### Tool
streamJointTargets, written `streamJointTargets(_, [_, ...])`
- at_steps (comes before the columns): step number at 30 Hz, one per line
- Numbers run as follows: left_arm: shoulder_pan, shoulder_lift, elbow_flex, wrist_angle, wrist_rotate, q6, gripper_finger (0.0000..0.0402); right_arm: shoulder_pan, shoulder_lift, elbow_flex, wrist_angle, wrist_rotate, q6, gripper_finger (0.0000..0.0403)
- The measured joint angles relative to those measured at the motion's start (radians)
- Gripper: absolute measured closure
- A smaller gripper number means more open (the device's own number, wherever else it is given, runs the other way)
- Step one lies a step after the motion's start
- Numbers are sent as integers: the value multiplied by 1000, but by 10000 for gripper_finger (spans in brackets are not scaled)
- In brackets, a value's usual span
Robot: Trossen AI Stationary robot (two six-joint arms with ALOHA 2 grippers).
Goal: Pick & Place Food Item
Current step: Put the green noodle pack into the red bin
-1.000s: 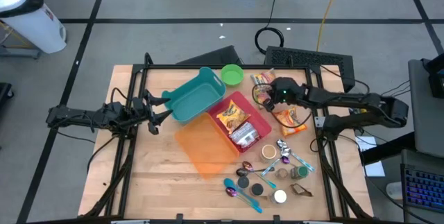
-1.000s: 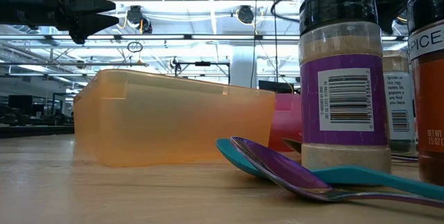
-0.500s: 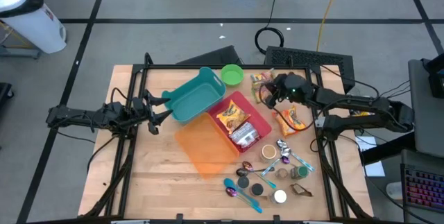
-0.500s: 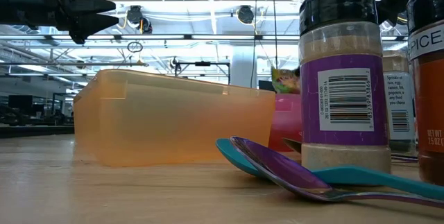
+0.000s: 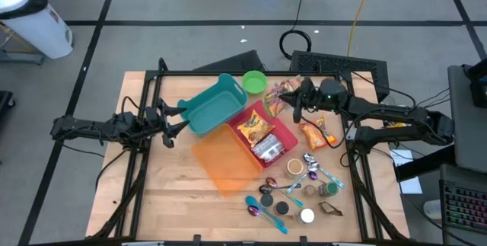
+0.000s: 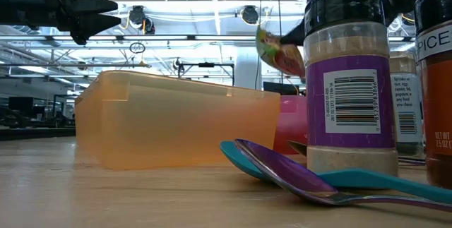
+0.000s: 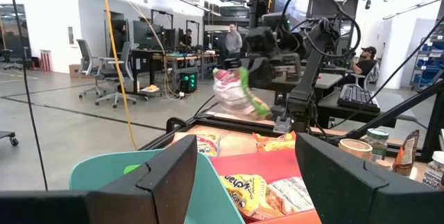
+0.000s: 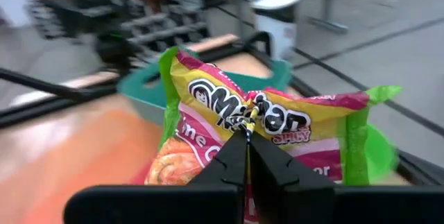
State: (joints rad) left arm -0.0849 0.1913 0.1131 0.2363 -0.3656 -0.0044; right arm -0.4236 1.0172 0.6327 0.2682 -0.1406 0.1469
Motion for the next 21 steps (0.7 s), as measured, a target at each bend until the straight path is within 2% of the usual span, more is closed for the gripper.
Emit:
streamJointTargets(3, [0,0,0,0,0,0,149,4,0,0,12,-69,13,403])
streamJointTargets(6, [0,0,0,0,0,0,149,22,0,0,12,-96,14,403])
streamJointTargets(15, [0,0,0,0,0,0,149,119,1,0,45,-102,0,403])
streamJointTargets(21, [0,0,0,0,0,0,149,191,44,0,181,-96,104,403])
